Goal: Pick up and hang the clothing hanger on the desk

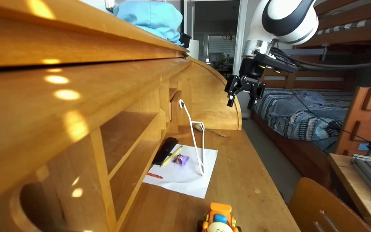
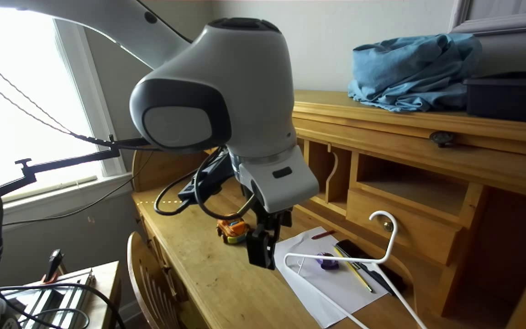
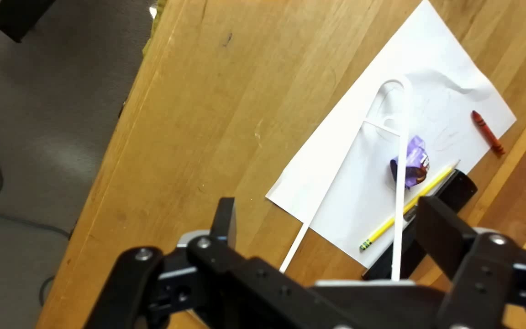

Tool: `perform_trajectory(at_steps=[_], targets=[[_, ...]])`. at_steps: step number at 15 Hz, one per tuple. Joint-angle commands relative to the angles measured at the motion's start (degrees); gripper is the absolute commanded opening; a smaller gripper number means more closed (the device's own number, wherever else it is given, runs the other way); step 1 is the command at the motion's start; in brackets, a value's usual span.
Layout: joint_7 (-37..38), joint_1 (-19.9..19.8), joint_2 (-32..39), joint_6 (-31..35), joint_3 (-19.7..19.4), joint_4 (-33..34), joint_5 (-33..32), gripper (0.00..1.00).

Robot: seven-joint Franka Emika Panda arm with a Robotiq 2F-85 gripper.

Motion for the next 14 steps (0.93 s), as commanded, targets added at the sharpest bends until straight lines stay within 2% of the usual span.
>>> perform_trajectory(at_steps=[1,6,14], targets=[[-0.44,-0.90,-2.14,-0.69,1.06,-1.52,-4.79,1.00],[-0.55,-0.91,-2.19,0.10,1.48,-1.76,-8.66,1.00],[-2.17,-0.89,-2.35,0.76,1.42,-1.98,-9.08,1.00]])
